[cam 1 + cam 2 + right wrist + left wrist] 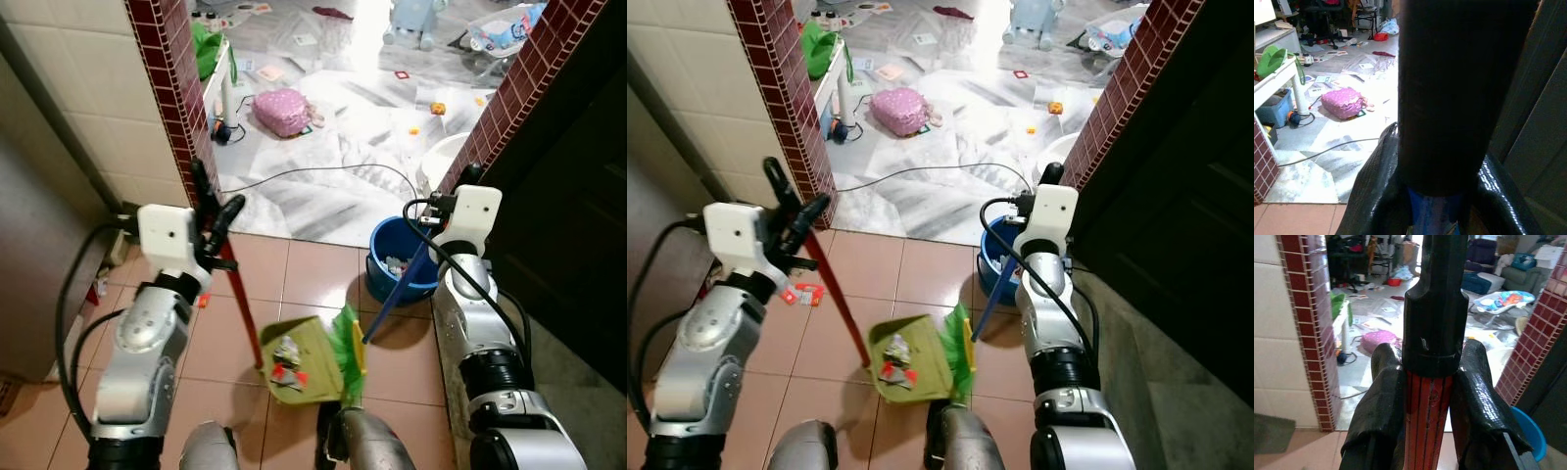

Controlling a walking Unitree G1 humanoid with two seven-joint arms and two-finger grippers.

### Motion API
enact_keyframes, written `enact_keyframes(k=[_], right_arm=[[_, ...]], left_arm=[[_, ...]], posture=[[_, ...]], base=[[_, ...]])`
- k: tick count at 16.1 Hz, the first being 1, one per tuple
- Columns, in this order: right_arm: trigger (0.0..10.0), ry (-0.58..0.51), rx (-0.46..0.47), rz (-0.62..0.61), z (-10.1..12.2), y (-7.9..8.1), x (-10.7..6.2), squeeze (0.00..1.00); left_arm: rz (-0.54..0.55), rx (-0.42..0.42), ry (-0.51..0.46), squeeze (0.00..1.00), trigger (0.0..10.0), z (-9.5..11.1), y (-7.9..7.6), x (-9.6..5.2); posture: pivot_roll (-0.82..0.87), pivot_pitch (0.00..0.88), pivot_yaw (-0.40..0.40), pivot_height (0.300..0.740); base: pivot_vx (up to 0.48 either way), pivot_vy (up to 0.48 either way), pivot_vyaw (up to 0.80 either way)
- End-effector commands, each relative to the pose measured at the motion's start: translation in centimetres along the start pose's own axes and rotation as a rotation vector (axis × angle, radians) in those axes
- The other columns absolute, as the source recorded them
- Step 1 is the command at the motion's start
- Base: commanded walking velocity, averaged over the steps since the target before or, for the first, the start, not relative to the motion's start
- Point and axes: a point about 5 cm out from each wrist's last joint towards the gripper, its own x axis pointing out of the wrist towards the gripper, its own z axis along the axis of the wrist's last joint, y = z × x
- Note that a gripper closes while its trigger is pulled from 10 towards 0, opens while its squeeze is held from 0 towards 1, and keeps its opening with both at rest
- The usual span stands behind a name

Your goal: Sweep floor

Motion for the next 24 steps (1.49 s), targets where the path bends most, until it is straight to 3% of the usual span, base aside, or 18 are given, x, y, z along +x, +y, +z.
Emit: enact_keyframes(k=[1, 7, 19, 24], right_arm=[[10.0, -0.018, -0.085, -0.016, 0.32, -0.65, 0.26, 0.0], [10.0, -0.017, -0.117, -0.024, 0.11, -0.77, 0.15, 0.0], [10.0, -0.026, -0.139, -0.015, 0.13, -0.57, 0.1, 0.0], [10.0, -0.003, -0.15, -0.025, -0.51, -0.95, -0.14, 0.0]], left_arm=[[-0.003, -0.005, -0.032, 0.0, 10.0, 0.76, -0.06, 0.39], [-0.003, -0.008, -0.032, 0.0, 10.0, 0.78, 0.09, 0.5], [-0.011, 0.001, -0.028, 0.0, 10.0, 0.66, 0.01, 0.46], [-0.035, 0.016, -0.017, 0.0, 10.0, 0.28, -0.05, 0.24]], posture=[[0.0, 0.13, -0.063, 0.74], [0.0, 0.127, -0.063, 0.74], [0.0, 0.124, -0.065, 0.74], [0.01, 0.108, -0.059, 0.74]], base=[[0.0, 0.0, 0.0], [0.0, 0.4, -0.62], [0.0, 0.48, 0.0], [0.0, 0.0, -0.32]])
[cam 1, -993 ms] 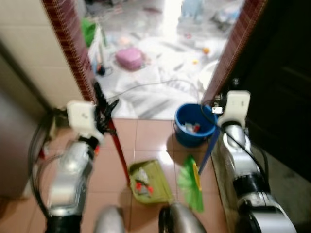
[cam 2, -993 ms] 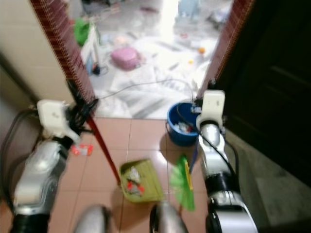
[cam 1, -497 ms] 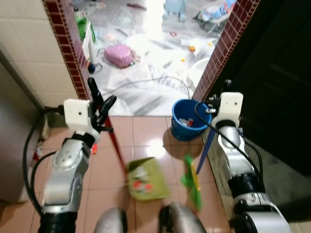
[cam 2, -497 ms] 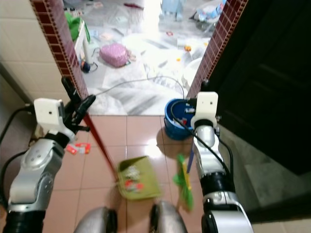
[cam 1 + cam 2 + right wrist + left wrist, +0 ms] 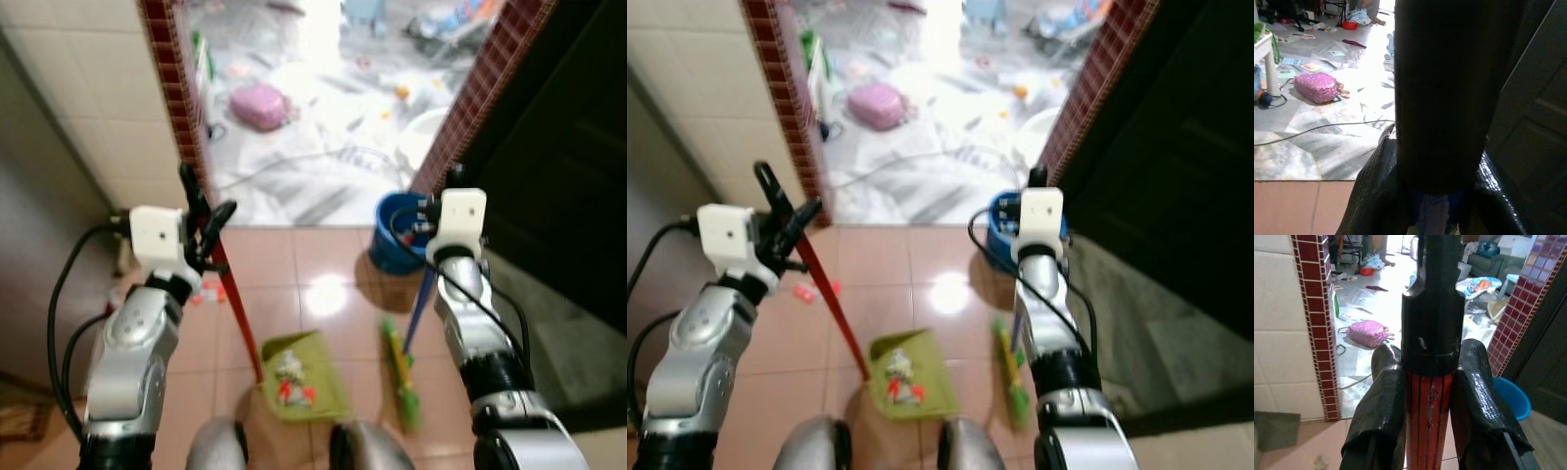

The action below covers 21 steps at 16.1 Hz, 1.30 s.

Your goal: Sweep floor

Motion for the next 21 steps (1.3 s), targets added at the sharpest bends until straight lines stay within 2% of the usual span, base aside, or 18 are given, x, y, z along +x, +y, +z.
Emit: enact_keyframes(k=[1, 4, 9, 12, 16, 21], right_arm=[[10.0, 0.005, 0.0, -0.036, -0.2, -1.0, 0.0, 0.0], [10.0, 0.001, 0.004, -0.028, 0.0, -0.4, 0.0, 0.0], [10.0, 0.046, -0.057, -0.084, -1.2, -1.9, -0.3, 0.0], [10.0, 0.047, -0.055, -0.079, -1.2, -1.6, -0.2, 0.0], [10.0, 0.056, -0.057, -0.075, -1.5, -1.5, -0.3, 0.0], [10.0, 0.061, -0.068, -0.069, -1.7, -1.4, -0.3, 0.0]], left_arm=[[-0.028, 0.008, -0.055, 0.0, 10.0, 1.0, -0.6, 0.3], [-0.045, -0.004, -0.084, 0.0, 10.0, 1.6, -0.7, 0.5], [-0.038, -0.015, -0.123, 0.0, 10.0, 2.7, -0.6, 0.7], [-0.037, -0.02, -0.156, 0.0, 10.0, 3.6, -0.5, 1.4], [-0.011, -0.047, -0.209, 0.0, 10.0, 5.0, -0.1, 1.6], [0.023, -0.075, -0.329, 0.0, 10.0, 8.4, 0.2, 2.2]], posture=[[0.01, 0.105, -0.057, 0.74], [0.01, 0.106, -0.054, 0.74], [0.0, 0.102, -0.046, 0.74], [0.0, 0.093, -0.043, 0.74], [0.0, 0.09, -0.043, 0.74], [0.0, 0.088, -0.045, 0.74]], base=[[0.0, 0.0, -0.8], [0.0, 0.0, -0.8], [0.0, 0.0, -0.8], [0.0, 0.0, -0.75], [0.28, 0.0, 0.0], [0.304, 0.0, 0.0]])
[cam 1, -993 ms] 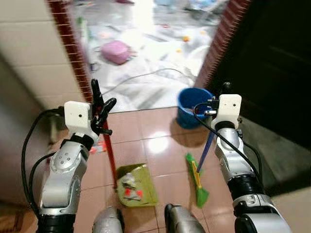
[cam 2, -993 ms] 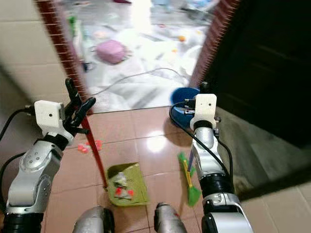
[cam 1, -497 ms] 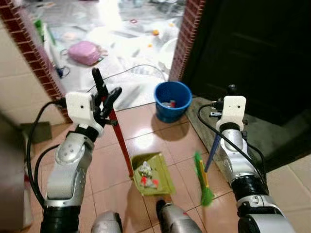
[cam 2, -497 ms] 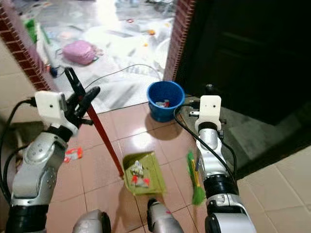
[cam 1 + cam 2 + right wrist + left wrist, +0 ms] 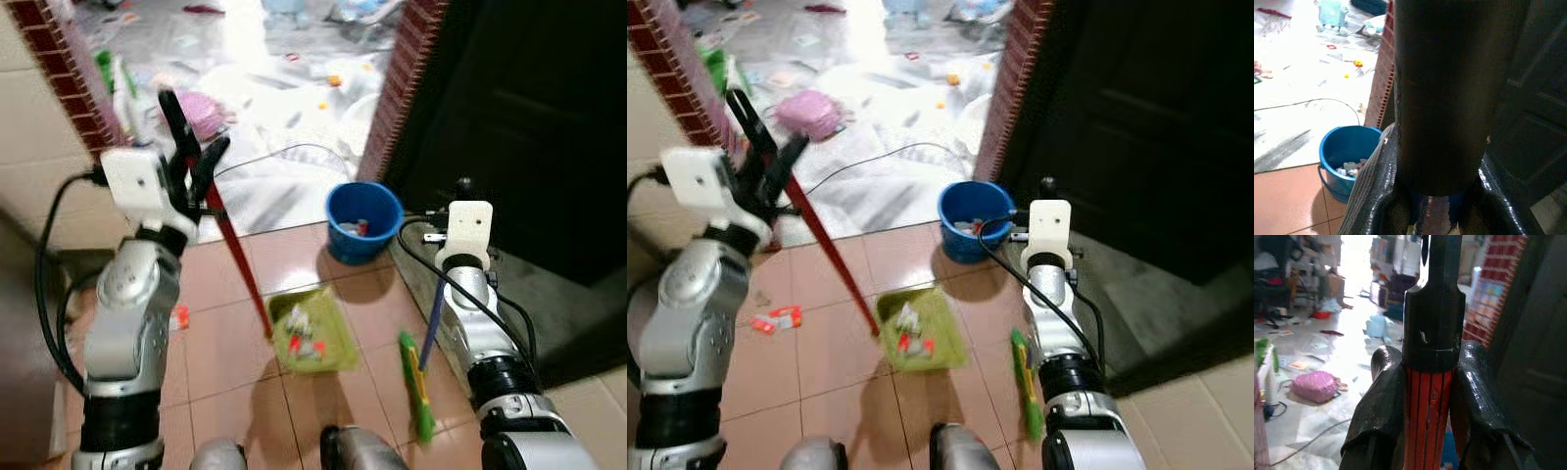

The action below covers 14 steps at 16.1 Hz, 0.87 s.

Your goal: Sweep floor

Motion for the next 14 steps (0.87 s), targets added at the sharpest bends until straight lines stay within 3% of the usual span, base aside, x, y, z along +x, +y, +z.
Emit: enact_keyframes(k=[1, 3, 10, 14], right_arm=[[10.0, -0.01, -0.014, -0.005, 0.3, -0.2, 0.2, 0.0], [10.0, -0.016, -0.028, 0.006, 0.3, -0.2, 0.2, 0.0], [10.0, -0.005, -0.03, 0.012, 0.1, 0.0, 0.3, 0.0], [10.0, 0.01, -0.028, 0.015, -0.3, 0.2, 0.3, 0.0]], left_arm=[[0.005, -0.012, -0.097, 0.0, 10.0, 2.2, 0.0, 0.2], [0.016, -0.023, -0.137, 0.0, 10.0, 3.4, 0.0, 0.6], [0.042, -0.047, -0.247, 0.0, 10.0, 6.9, 0.3, 1.8], [0.038, -0.068, -0.266, 0.0, 10.0, 7.6, 0.1, 2.1]], posture=[[0.0, 0.087, -0.045, 0.74], [0.0, 0.087, -0.045, 0.74], [0.0, 0.076, -0.051, 0.74], [0.01, 0.074, -0.047, 0.74]], base=[[0.304, 0.0, 0.0], [0.308, 0.0, 0.0], [0.33, 0.0, -0.78], [0.337, 0.0, -0.72]])
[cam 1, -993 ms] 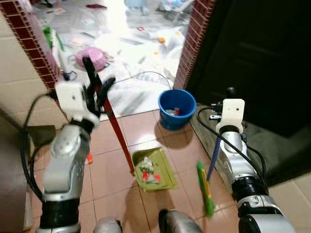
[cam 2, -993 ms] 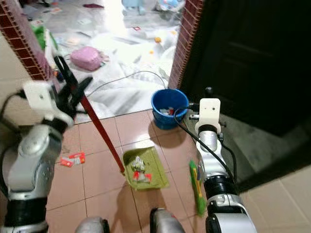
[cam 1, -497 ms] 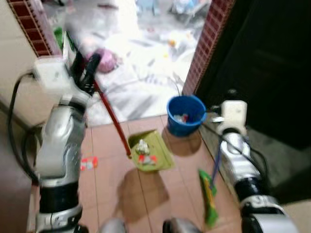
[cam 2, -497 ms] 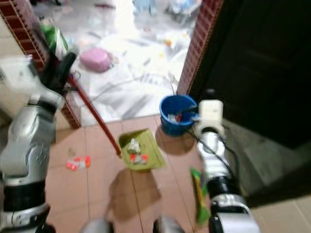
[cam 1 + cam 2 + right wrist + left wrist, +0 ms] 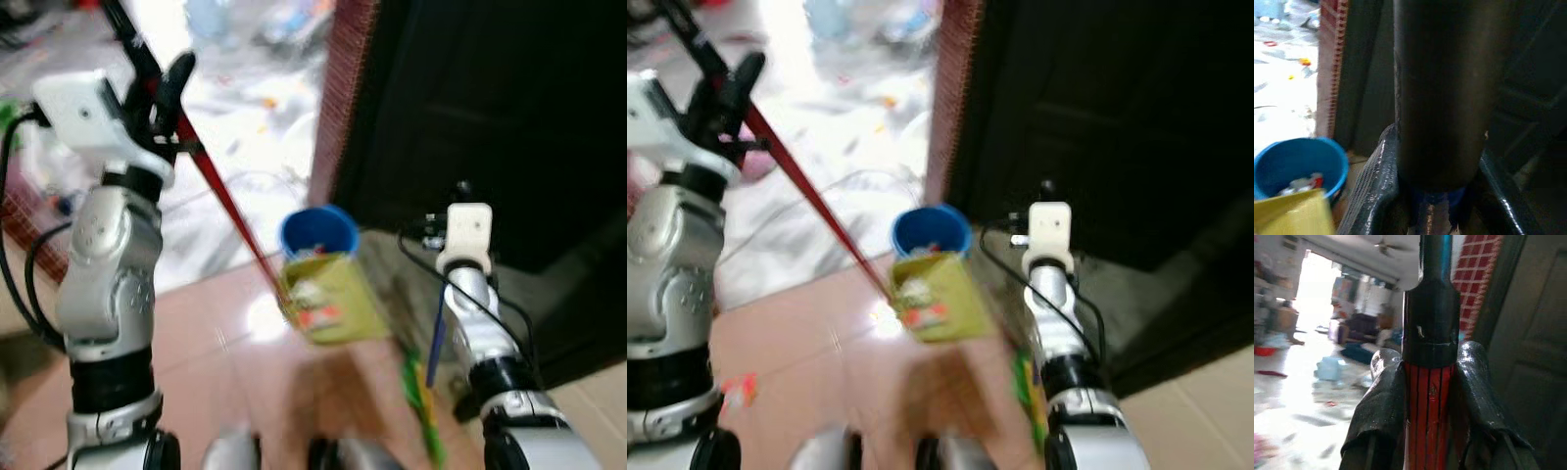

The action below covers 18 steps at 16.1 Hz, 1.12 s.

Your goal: Sweep floor

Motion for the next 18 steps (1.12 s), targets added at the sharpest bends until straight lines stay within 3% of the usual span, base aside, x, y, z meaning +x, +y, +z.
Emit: enact_keyframes(k=[1, 4, 10, 16, 18], right_arm=[[10.0, 0.007, -0.003, 0.002, -0.1, 0.0, 0.0, 0.0], [10.0, 0.007, 0.001, 0.007, -0.2, 0.2, 0.0, 0.0], [10.0, -0.026, -0.013, 0.055, -0.1, 0.5, -0.2, 0.0], [10.0, -0.052, -0.012, 0.084, 0.2, 0.9, -0.4, 0.0], [10.0, -0.053, -0.01, 0.084, 0.1, 0.8, -0.4, 0.0]], left_arm=[[-0.02, 0.003, -0.088, 0.0, 10.0, 2.0, -0.6, 0.4], [-0.015, 0.008, -0.114, 0.0, 10.0, 2.6, -0.7, 0.9], [0.111, 0.12, -0.16, 0.0, 10.0, 3.6, 1.3, 1.4], [0.165, 0.206, -0.191, 0.0, 10.0, 4.1, 2.2, 1.6], [0.169, 0.213, -0.201, 0.0, 10.0, 4.1, 2.1, 1.7]], posture=[[0.01, 0.071, -0.044, 0.74], [0.01, 0.069, -0.043, 0.74], [0.01, 0.068, -0.042, 0.74], [0.01, 0.071, -0.044, 0.74], [0.01, 0.072, -0.045, 0.74]], base=[[0.334, 0.0, -0.8], [0.326, 0.0, -0.67], [0.367, 0.269, 0.0], [0.3, 0.375, 0.75], [0.3, 0.375, 0.0]])
